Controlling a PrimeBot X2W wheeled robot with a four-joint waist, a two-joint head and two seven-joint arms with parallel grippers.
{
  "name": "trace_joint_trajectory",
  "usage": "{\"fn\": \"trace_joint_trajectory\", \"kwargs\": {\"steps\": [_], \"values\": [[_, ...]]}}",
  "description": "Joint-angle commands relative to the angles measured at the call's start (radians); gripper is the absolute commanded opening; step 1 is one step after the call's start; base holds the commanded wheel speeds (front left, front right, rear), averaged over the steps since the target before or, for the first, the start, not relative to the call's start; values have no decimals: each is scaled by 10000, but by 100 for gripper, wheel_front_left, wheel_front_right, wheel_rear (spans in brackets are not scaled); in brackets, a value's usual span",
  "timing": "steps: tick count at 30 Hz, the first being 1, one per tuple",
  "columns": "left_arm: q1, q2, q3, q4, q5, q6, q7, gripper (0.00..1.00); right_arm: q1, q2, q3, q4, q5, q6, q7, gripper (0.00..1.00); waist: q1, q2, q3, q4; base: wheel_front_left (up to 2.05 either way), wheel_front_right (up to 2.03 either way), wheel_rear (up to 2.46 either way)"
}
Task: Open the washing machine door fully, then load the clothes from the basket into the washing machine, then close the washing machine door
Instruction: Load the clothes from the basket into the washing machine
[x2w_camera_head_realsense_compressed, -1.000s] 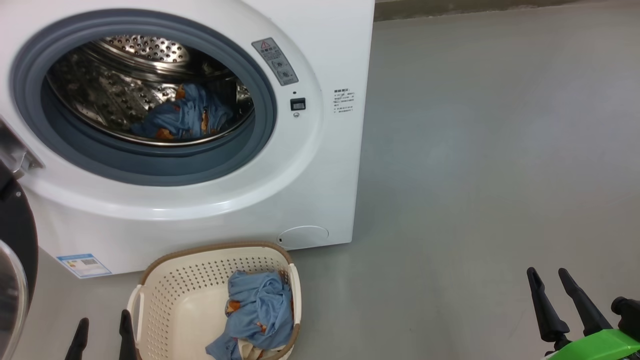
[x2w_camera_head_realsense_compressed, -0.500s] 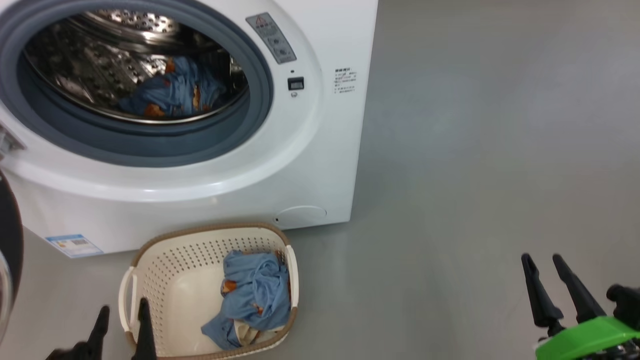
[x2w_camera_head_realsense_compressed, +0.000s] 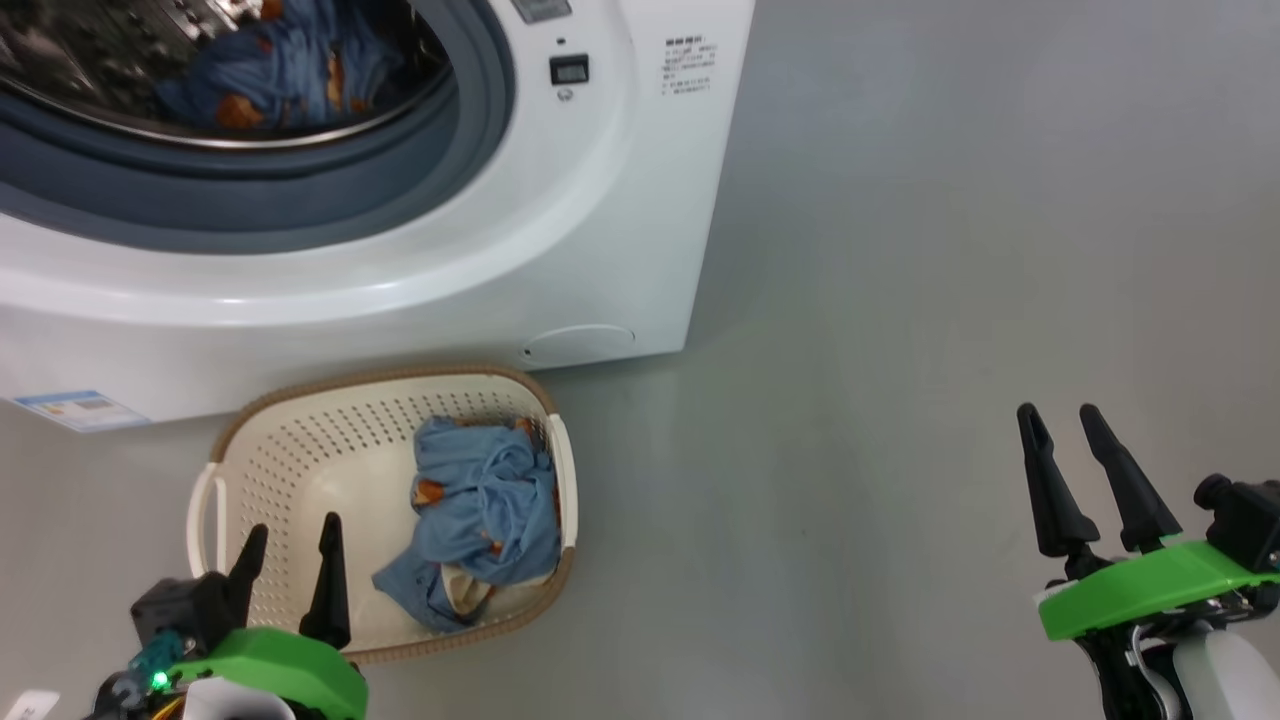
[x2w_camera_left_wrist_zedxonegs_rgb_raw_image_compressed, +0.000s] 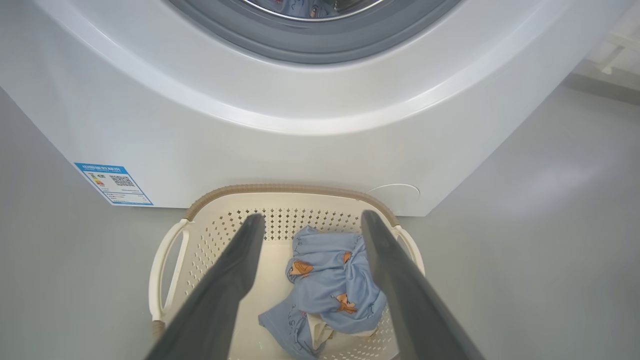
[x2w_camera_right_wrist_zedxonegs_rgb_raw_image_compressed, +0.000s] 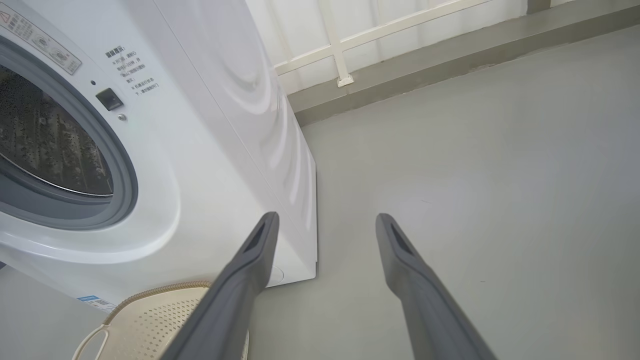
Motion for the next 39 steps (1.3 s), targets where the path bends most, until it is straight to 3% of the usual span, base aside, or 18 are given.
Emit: {"fn": "trace_joint_trajectory", "kwargs": {"steps": [1, 22, 39], "values": [[-321, 277, 203, 11, -78, -24, -63, 100, -170, -47, 262, -245, -85, 23, -76, 100, 0, 0, 515, -203, 0, 0, 0], [-3568, 1413, -2624, 3467, -1201, -24, -63, 100, -1488, 462, 342, -523, -151, 23, -76, 100, 0, 0, 3243, -1154, 0, 0, 0], [-5983, 2065, -5715, 5550, -3280, -25, -22, 100, -2525, 599, 737, -704, -201, 23, -76, 100, 0, 0, 4983, -1392, 0, 0, 0]]}}
